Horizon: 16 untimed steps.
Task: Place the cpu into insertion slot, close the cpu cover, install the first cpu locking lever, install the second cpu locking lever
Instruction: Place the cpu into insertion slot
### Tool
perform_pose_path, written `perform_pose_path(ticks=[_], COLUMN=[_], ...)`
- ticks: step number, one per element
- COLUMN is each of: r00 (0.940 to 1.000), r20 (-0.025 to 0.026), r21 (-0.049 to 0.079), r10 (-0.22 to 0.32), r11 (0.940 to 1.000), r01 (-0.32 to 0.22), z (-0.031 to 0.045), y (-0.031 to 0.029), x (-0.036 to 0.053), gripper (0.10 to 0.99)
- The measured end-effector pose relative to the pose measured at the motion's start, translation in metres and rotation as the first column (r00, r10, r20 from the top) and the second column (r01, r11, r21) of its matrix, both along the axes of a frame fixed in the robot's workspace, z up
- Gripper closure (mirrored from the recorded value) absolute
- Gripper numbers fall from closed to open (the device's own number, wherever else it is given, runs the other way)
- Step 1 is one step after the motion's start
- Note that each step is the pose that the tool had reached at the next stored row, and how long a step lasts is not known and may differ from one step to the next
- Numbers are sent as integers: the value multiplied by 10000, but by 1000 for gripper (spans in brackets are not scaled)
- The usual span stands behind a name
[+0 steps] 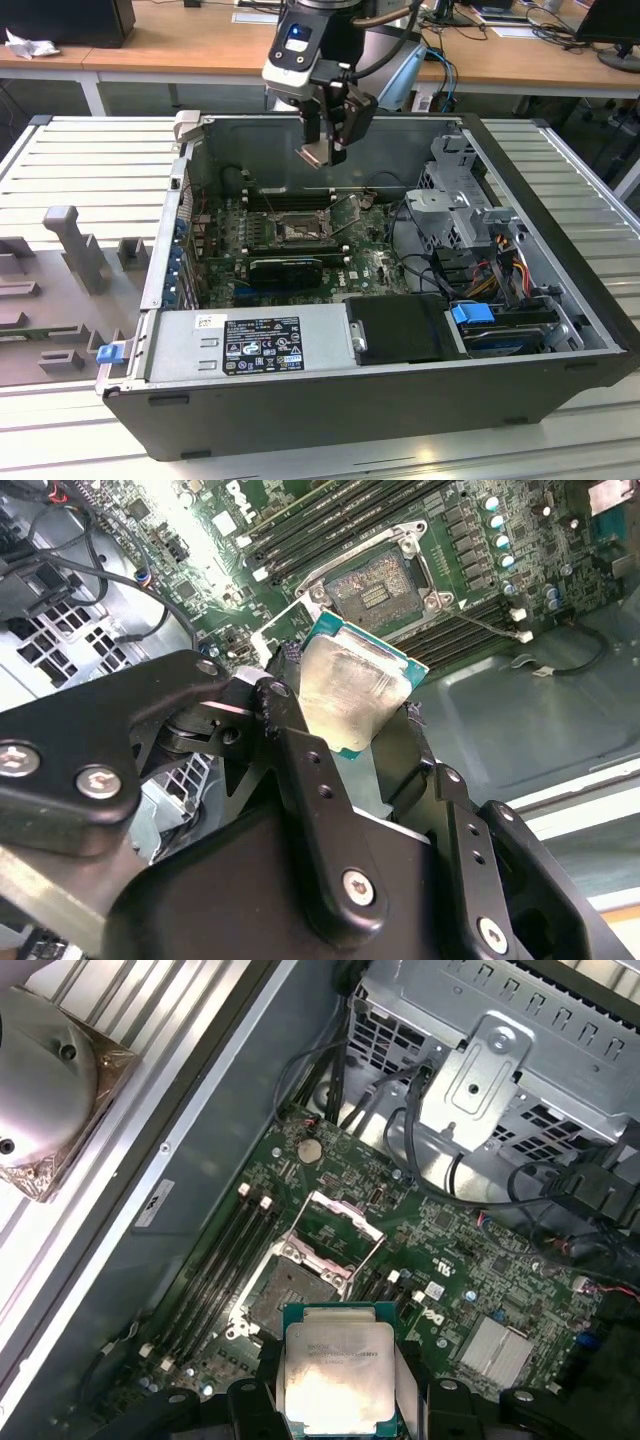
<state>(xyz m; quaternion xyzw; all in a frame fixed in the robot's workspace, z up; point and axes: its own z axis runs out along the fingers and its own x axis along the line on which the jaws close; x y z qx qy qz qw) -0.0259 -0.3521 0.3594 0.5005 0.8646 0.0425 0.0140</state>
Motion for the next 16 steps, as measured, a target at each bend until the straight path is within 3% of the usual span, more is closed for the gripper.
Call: perform_pose_path(ticks=[16], r00=[9951], r20=[0], r21=[0], r10=[-989], r11=[9951], r01=[989], z=[-15], y=[0], x=[0], gripper=[557])
